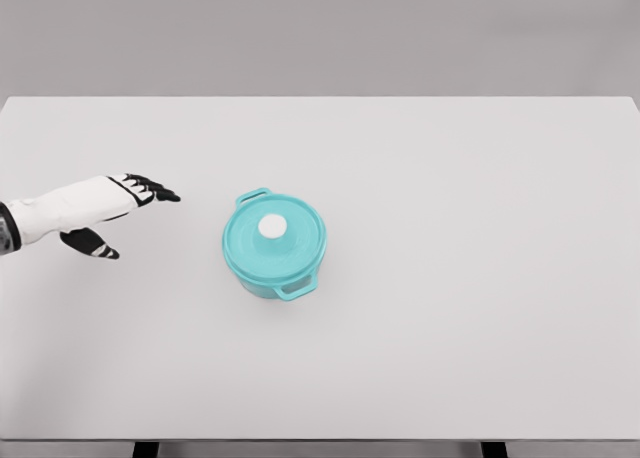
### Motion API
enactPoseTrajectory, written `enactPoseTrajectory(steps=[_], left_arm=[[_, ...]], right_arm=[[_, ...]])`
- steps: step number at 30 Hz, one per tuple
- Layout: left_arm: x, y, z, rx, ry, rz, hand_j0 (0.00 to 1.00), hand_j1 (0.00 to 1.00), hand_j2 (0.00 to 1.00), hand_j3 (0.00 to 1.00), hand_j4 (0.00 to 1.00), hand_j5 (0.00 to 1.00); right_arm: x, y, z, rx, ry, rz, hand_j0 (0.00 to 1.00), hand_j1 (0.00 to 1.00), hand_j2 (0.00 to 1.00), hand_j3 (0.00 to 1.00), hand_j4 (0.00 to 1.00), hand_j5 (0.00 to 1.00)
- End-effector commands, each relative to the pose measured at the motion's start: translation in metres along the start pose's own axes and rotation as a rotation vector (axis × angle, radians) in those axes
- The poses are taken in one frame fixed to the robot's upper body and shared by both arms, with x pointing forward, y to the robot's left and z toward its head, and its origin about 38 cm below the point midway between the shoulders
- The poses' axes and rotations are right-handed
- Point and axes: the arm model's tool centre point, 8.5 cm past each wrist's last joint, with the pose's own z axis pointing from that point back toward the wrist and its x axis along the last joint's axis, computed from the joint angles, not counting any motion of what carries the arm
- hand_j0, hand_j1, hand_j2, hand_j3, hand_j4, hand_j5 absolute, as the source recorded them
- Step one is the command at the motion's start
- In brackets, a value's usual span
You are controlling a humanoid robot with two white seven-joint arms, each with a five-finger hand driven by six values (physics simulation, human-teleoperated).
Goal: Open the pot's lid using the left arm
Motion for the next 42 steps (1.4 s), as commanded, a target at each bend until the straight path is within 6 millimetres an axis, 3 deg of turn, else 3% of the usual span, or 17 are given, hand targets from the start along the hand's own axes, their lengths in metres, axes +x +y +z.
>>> enactPoseTrajectory(steps=[1,12,14,16,18,20,25,27,29,33,39,42], left_arm=[[0.001,0.000,-0.001,0.000,-0.004,0.002,1.00,1.00,1.00,1.00,1.00,1.00],[0.004,0.009,0.005,-0.008,-0.008,-0.041,1.00,1.00,1.00,1.00,1.00,1.00],[0.014,0.026,0.017,-0.084,-0.071,-0.102,1.00,1.00,1.00,1.00,1.00,1.00],[0.019,0.051,0.008,-0.122,-0.119,-0.146,1.00,1.00,1.00,1.00,1.00,1.00],[0.038,0.073,0.013,-0.109,-0.155,-0.231,1.00,1.00,1.00,1.00,1.00,1.00],[0.092,0.087,0.003,-0.078,-0.296,-0.342,1.00,1.00,1.00,1.00,1.00,1.00],[0.124,0.122,-0.020,0.004,-0.381,-0.418,1.00,1.00,1.00,1.00,1.00,1.00],[0.144,0.121,-0.040,-0.032,-0.448,-0.453,1.00,1.00,1.00,1.00,1.00,1.00],[0.152,0.118,-0.049,-0.035,-0.478,-0.450,1.00,1.00,1.00,1.00,1.00,1.00],[0.158,0.106,-0.058,-0.068,-0.505,-0.439,1.00,1.00,1.00,1.00,1.00,1.00],[0.168,0.116,-0.067,-0.052,-0.509,-0.498,1.00,1.00,1.00,1.00,1.00,1.00],[0.171,0.105,-0.076,-0.084,-0.517,-0.503,1.00,1.00,1.00,1.00,1.00,1.00]], right_arm=[[0.000,0.000,0.000,0.000,0.002,0.001,1.00,1.00,1.00,1.00,1.00,1.00],[-0.002,0.001,0.000,0.002,0.007,-0.002,1.00,1.00,1.00,1.00,1.00,1.00],[-0.003,0.001,0.000,0.002,0.008,-0.003,1.00,1.00,1.00,1.00,1.00,1.00],[-0.003,0.001,0.000,0.002,0.008,-0.003,1.00,1.00,1.00,1.00,1.00,1.00],[-0.003,0.001,0.000,0.002,0.007,-0.002,1.00,1.00,1.00,1.00,1.00,1.00],[-0.003,0.001,0.000,0.002,0.008,-0.003,1.00,1.00,1.00,1.00,1.00,1.00],[-0.002,0.001,0.000,0.002,0.007,-0.002,1.00,1.00,1.00,1.00,1.00,1.00],[-0.002,0.001,0.000,0.002,0.007,-0.002,1.00,1.00,1.00,1.00,1.00,1.00],[-0.002,0.001,0.000,0.002,0.007,-0.002,1.00,1.00,1.00,1.00,1.00,1.00],[-0.003,0.001,0.000,0.002,0.007,-0.002,1.00,1.00,1.00,1.00,1.00,1.00],[-0.002,0.001,0.000,0.002,0.007,-0.002,1.00,1.00,1.00,1.00,1.00,1.00],[-0.003,0.001,0.000,0.002,0.008,-0.003,1.00,1.00,1.00,1.00,1.00,1.00]])
